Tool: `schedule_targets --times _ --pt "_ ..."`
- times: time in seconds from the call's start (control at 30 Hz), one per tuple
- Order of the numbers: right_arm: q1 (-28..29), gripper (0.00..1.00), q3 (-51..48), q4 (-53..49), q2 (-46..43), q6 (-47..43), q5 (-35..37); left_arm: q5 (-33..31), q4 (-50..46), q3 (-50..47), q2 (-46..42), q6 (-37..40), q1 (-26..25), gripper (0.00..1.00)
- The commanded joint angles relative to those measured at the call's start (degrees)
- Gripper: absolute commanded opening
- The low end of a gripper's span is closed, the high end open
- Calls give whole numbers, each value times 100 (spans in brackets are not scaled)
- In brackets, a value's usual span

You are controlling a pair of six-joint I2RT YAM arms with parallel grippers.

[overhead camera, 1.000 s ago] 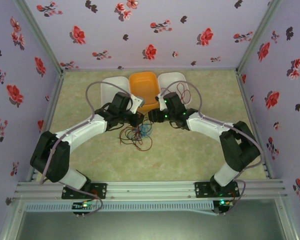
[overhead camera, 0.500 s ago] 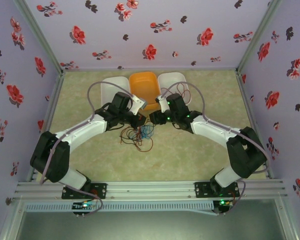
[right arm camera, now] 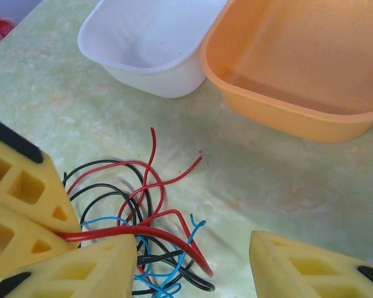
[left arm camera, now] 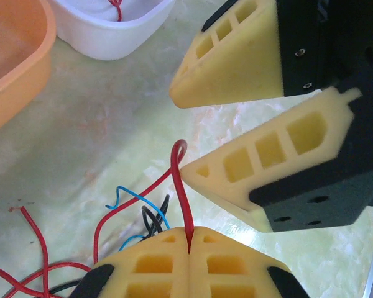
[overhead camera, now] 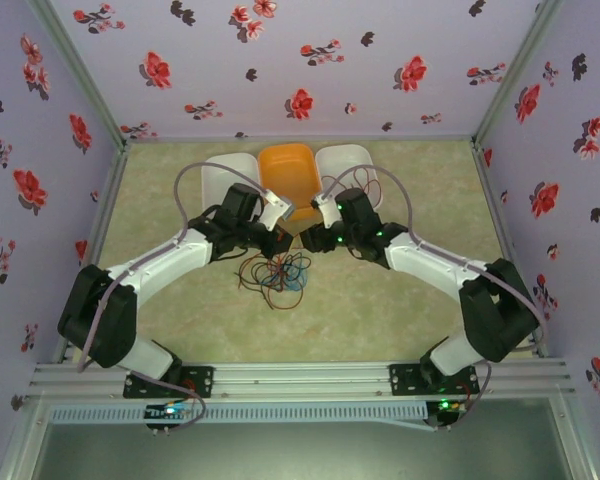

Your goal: Untangle the cables

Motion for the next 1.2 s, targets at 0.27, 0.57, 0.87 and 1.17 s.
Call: schedule_targets --times 0.27,0.57,0.87,1.17 --pt "40 54 -407 -50 -525 -395 -225 322 -55 195 -371 368 30 0" --pt "45 51 -624 359 -753 -222 -369 1066 6 195 -555 534 30 0" --pt "41 6 -522 402 -1250 -82 -351 952 303 113 -715 241 78 6" --pt "49 0 127 -424 -1673 247 418 58 1093 -345 -1191 -760 377 59"
